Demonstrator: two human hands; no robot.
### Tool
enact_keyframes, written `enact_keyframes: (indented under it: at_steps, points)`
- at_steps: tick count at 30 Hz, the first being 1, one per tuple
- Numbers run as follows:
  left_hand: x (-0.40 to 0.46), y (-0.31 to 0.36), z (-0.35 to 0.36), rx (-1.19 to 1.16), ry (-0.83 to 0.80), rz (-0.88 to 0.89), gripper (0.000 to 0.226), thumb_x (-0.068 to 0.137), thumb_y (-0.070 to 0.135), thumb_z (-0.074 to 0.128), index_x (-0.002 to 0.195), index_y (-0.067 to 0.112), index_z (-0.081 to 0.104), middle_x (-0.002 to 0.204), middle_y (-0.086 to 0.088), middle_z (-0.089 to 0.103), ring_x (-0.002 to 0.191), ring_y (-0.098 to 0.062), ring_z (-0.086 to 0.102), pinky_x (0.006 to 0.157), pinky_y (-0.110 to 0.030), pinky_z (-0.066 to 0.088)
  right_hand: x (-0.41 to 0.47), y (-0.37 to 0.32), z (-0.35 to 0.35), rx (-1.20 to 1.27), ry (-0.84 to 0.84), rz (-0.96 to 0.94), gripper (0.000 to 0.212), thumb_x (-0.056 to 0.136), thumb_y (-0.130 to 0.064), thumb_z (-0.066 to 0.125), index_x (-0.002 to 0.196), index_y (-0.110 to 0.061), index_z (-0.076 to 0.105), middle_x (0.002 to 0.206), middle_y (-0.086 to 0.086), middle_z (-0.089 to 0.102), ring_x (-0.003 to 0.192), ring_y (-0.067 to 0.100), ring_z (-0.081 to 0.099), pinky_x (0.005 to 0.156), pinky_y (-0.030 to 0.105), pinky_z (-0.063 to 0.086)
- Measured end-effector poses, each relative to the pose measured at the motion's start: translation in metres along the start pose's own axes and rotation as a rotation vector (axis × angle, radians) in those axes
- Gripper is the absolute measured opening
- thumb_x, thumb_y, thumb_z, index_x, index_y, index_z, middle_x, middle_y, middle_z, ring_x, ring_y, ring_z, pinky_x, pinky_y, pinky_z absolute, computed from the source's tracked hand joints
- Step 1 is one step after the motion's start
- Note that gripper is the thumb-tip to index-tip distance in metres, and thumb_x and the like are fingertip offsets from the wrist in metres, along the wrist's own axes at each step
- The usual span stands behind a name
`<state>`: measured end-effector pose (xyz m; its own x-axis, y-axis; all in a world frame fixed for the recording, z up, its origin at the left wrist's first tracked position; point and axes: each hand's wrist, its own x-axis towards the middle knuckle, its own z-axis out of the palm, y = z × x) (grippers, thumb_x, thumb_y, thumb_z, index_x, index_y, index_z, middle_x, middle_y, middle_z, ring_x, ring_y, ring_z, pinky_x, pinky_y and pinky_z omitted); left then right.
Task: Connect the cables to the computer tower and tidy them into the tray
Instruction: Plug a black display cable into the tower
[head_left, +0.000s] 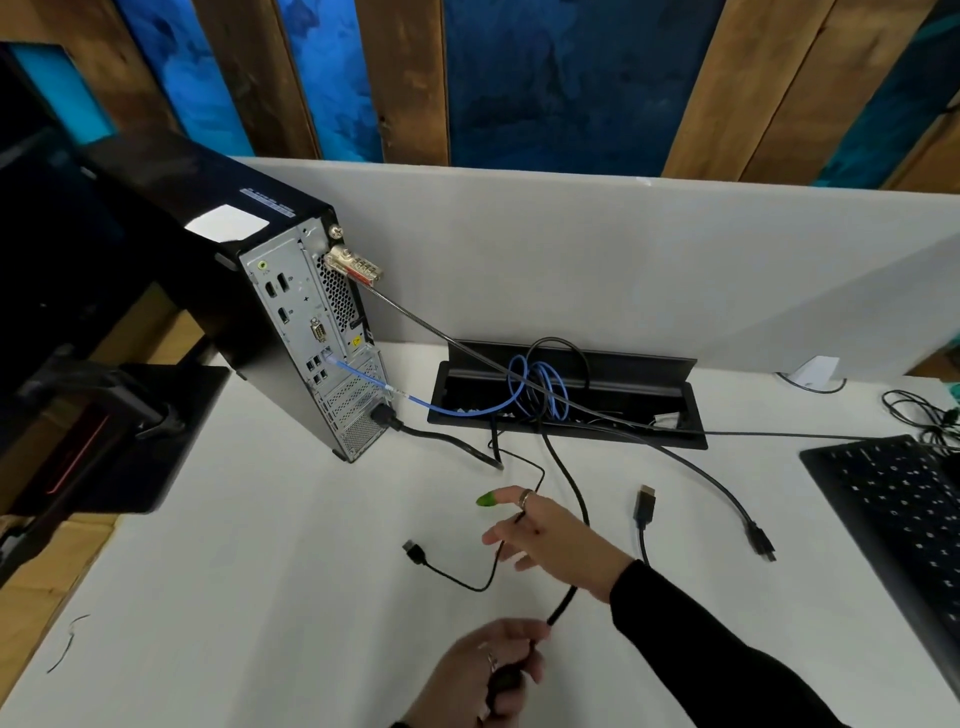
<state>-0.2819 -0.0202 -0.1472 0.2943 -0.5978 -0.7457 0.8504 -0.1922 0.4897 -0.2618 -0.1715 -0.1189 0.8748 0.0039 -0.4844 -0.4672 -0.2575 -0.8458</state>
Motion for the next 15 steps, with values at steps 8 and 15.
enact_keyframes:
  at_steps: [8,15]
  points:
    - [-0.031,0.06,-0.006,0.099,0.078,0.159,0.02,0.088,-0.003,0.041,0.083,0.008,0.058,0.06,-0.008,0.057,0.038,-0.009,0.027,0.042,-0.015,0.014,-0.034,0.006,-0.025,-0.476,0.244,-0.354,0.045,0.09,-0.055,0.034,0.107,-0.022,0.059,0.08,-0.036,0.056,0.083,-0.014,0.049,0.078,0.005,0.035]
    - [-0.051,0.095,0.0,0.222,0.119,0.522,0.004,0.089,0.002,0.051,0.089,0.003,0.055,0.067,-0.013,0.066,0.051,-0.016,0.047,0.045,-0.021,0.036,-0.034,0.023,-0.014,-0.663,0.45,-0.617,0.039,0.095,-0.054,0.027,0.109,-0.03,0.054,0.091,-0.018,0.054,0.083,-0.003,0.039,0.081,0.012,0.031]
